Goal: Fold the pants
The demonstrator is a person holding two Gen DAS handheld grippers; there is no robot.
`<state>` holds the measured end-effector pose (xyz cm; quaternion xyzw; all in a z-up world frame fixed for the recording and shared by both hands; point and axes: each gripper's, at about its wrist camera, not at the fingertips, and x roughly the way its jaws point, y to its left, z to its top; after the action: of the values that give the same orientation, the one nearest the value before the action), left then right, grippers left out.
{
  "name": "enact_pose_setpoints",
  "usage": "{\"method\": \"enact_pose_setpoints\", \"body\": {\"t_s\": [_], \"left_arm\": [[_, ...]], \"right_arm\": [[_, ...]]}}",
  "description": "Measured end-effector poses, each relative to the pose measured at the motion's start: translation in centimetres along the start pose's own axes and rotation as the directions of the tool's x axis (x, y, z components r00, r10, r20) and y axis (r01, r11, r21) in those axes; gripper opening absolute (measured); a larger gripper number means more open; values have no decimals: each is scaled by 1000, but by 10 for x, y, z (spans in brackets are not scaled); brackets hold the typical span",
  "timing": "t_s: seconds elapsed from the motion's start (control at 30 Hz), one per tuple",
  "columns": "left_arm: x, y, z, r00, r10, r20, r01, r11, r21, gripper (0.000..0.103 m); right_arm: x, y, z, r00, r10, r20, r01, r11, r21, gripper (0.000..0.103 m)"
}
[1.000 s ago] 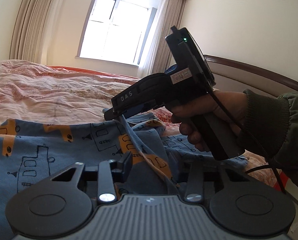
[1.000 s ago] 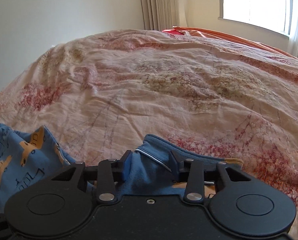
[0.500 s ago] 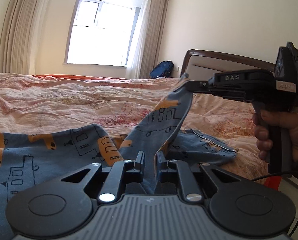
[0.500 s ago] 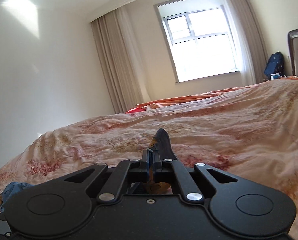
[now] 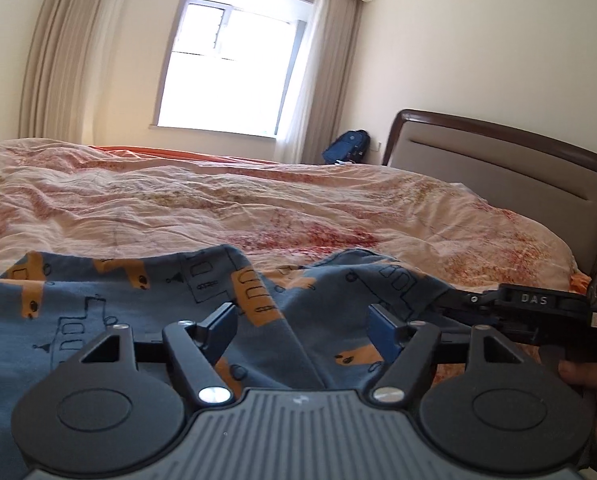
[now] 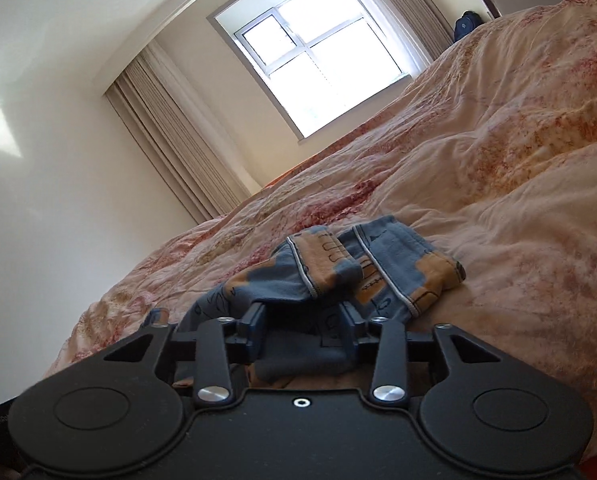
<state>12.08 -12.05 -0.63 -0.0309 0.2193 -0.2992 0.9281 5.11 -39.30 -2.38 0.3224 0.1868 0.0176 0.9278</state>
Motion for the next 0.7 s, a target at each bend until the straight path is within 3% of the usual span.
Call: {"method": "enact_pose_setpoints", "body": {"t_s": [0.03, 0.07, 0.2, 0.3, 0.5, 0.63, 0.7], "left_arm": [[-2, 6, 0, 1000, 28, 5, -28, 999, -21, 78], [-4, 12, 0, 998, 60, 7, -59, 997, -39, 82], [-8, 35, -4, 982, 186, -18, -186, 977, -106, 85], [-12, 51, -9, 971, 237, -40, -241, 960, -141, 85], [-13, 53, -11, 969, 243, -36, -246, 959, -143, 91], [-8, 39, -12, 978, 208, -31, -210, 971, -113, 92], [-3, 30, -11, 981, 190, -31, -193, 978, -86, 92]], "right_arm": [[2, 2, 3, 1000, 16, 1, -16, 1000, 2, 62], [4, 3, 5, 1000, 24, 1, -24, 1000, 1, 65], [14, 0, 13, 998, 64, 3, -65, 996, 56, 67], [11, -6, 13, 994, 106, 27, -108, 987, 117, 70], [2, -20, 12, 977, 208, 55, -215, 949, 230, 81], [10, -18, 19, 981, 188, 39, -192, 955, 227, 81], [19, -16, 22, 987, 155, 30, -158, 961, 225, 74]]}}
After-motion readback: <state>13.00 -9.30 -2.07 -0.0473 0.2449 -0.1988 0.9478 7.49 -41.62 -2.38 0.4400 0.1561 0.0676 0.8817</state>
